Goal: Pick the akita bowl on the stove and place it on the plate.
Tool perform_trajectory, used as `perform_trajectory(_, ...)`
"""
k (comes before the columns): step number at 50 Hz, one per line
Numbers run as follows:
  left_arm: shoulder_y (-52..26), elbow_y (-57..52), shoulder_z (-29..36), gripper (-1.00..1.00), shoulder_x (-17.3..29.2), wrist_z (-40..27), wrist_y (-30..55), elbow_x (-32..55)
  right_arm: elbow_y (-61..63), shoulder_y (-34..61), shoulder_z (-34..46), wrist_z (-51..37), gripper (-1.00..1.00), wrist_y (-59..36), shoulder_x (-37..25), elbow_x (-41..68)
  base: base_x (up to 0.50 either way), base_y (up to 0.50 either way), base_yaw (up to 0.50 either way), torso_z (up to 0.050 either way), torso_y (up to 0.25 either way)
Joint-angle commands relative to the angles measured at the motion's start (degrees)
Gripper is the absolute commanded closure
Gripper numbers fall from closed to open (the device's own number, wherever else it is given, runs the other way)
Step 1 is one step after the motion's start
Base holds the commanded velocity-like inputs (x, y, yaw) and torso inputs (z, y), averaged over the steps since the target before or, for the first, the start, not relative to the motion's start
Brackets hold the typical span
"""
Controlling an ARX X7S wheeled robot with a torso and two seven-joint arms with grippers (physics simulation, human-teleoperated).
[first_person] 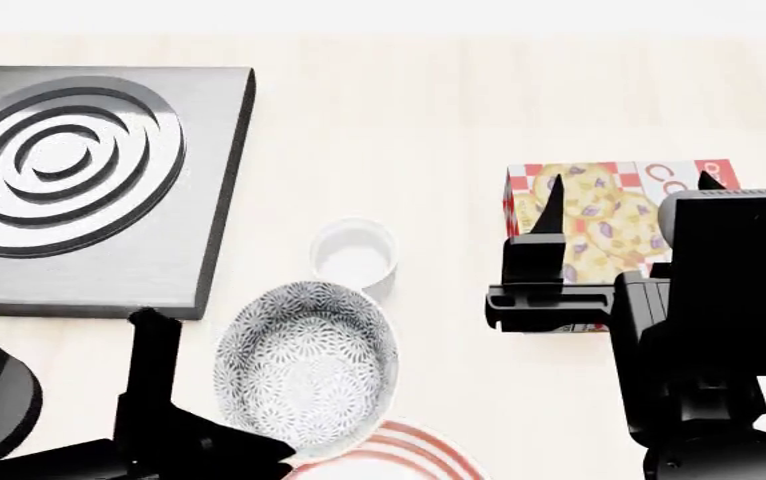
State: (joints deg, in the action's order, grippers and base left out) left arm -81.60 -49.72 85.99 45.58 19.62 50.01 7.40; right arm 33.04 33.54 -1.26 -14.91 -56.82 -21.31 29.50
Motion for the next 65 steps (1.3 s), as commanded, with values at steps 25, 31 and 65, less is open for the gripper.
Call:
perform_trajectory(25, 2.3, -4.4, 6.0, 1.0, -1.7, -1.9, 3.9, -5.9, 0.2, 0.0, 0.1, -0.7, -1.0, 0.0, -0.3, 0.8, 0.0, 0.0, 0.0, 0.0, 0.0)
perform_trajectory(31, 2.3, -4.7, 5.1, 1.0, -2.4, -2.0, 4.8, -5.5, 0.1, 0.0, 0.1, -0.7, -1.0, 0.1, -0.4, 0.9, 0.0, 0.0, 0.0, 0.0, 0.002)
perform_trajectory(65, 5.1, -7.4, 9.0, 1.0, -5.8, -4.6, 8.5, -8.1, 0.0, 0.0, 0.4, -1.2, -1.0, 0.4, -0.8, 1.5, 0.0, 0.0, 0.0, 0.0, 0.0)
